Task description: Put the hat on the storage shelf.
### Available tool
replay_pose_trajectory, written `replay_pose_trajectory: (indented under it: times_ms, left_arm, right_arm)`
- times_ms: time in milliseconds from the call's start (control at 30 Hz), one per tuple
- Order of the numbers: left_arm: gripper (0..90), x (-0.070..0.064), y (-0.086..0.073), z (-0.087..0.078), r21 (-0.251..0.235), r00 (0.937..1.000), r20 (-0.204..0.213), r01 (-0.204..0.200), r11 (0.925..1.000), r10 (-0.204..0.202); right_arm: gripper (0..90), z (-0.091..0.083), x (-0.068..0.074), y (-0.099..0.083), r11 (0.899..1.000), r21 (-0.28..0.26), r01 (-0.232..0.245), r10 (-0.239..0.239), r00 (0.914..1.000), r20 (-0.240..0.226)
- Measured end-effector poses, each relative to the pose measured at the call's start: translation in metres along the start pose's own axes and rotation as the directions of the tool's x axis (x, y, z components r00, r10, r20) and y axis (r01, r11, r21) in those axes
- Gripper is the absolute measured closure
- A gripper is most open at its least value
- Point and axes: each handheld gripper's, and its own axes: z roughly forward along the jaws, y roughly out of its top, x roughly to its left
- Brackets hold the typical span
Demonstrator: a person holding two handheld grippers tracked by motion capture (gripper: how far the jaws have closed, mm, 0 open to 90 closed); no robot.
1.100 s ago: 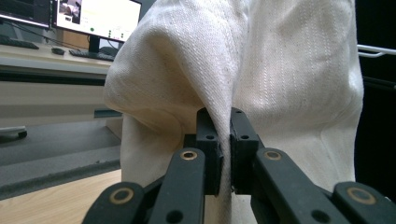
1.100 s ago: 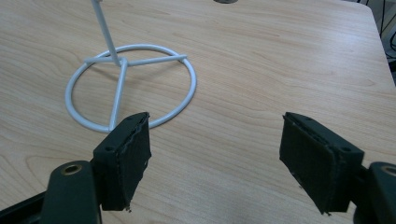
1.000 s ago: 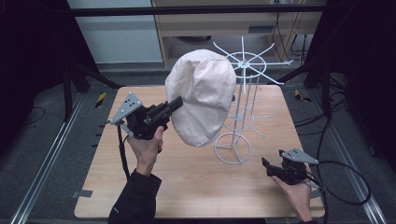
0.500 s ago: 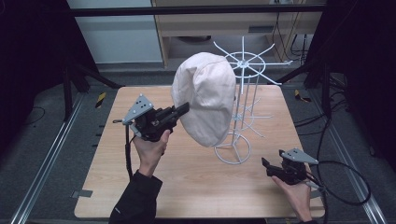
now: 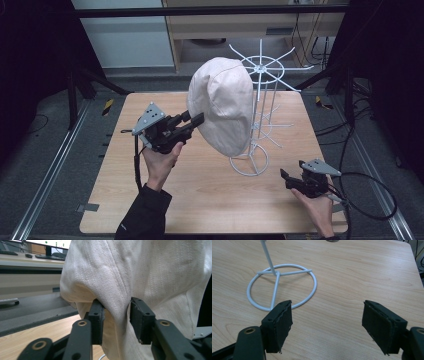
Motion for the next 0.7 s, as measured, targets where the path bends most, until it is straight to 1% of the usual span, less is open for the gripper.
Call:
replay_pose_trajectory:
  times_ms: [133,167,200,267,333,367,400,467,500,533,567,600,667,700]
  left_arm:
    - [53.7,0.001,-0.001,-0.010,-0.008,0.9997,-0.015,-0.019,0.9998,0.019]
    - [52.0,0.001,-0.001,-0.010,-0.008,0.9997,-0.015,-0.019,0.9998,0.019]
    - [50.1,0.003,-0.002,-0.018,-0.013,0.9993,-0.028,-0.026,0.9996,0.026]
    - [47.1,0.004,-0.003,-0.023,-0.018,0.9989,-0.037,-0.031,0.9994,0.030]
    - [44.8,0.006,-0.006,-0.031,-0.005,0.9972,-0.058,-0.047,0.9989,0.047]
    - [43.5,0.006,-0.006,-0.031,-0.005,0.9972,-0.058,-0.047,0.9989,0.047]
    - [41.7,0.009,-0.010,-0.038,0.003,0.9957,-0.078,-0.050,0.9987,0.050]
    - [39.7,0.011,-0.013,-0.041,0.008,0.9949,-0.086,-0.051,0.9987,0.052]
    - [38.7,0.014,-0.018,-0.047,0.029,0.9921,-0.107,-0.061,0.9977,0.064]
    - [38.3,0.015,-0.021,-0.050,0.039,0.9902,-0.120,-0.067,0.9970,0.071]
    - [37.6,0.015,-0.021,-0.050,0.039,0.9902,-0.120,-0.067,0.9970,0.071]
    - [37.1,0.019,-0.029,-0.055,0.061,0.9864,-0.141,-0.077,0.9952,0.085]
    - [36.0,0.022,-0.035,-0.060,0.083,0.9833,-0.156,-0.080,0.9933,0.093]
    - [35.6,0.022,-0.035,-0.060,0.083,0.9833,-0.156,-0.080,0.9933,0.093]
  right_arm:
    - [24.2,0.000,0.000,0.000,1.000,-0.002,0.003,-0.003,1.0000,0.003]
    - [24.2,0.000,0.000,0.000,1.000,-0.002,0.003,-0.003,1.0000,0.003]
    - [24.1,0.000,0.000,0.000,1.000,-0.001,-0.001,0.001,1.0000,0.002]
    - [24.1,0.000,0.000,0.000,1.000,0.000,-0.001,0.001,1.0000,0.002]
    - [24.0,0.000,0.000,0.000,1.000,-0.001,-0.001,0.001,1.0000,0.001]
    - [24.0,0.000,0.000,0.000,1.000,-0.001,-0.002,0.002,1.0000,0.002]
    - [24.0,0.000,0.000,0.000,1.000,-0.001,-0.003,0.003,1.0000,0.003]
    - [23.7,0.000,0.000,0.000,1.000,-0.001,-0.003,0.003,1.0000,0.002]
    - [23.5,0.000,0.000,0.000,1.000,-0.001,-0.003,0.003,1.0000,0.002]
    - [23.3,0.000,0.001,0.000,1.000,-0.001,-0.004,0.004,1.0000,0.003]
    - [23.1,0.000,0.000,0.000,1.000,-0.001,-0.004,0.004,1.0000,0.004]
    - [22.8,0.000,0.000,0.000,1.000,-0.001,-0.006,0.006,1.0000,0.004]
    - [22.4,0.000,0.000,0.000,1.000,-0.003,-0.007,0.007,1.0000,0.007]
    - [22.4,0.000,0.000,0.000,1.000,-0.003,-0.007,0.007,1.0000,0.007]
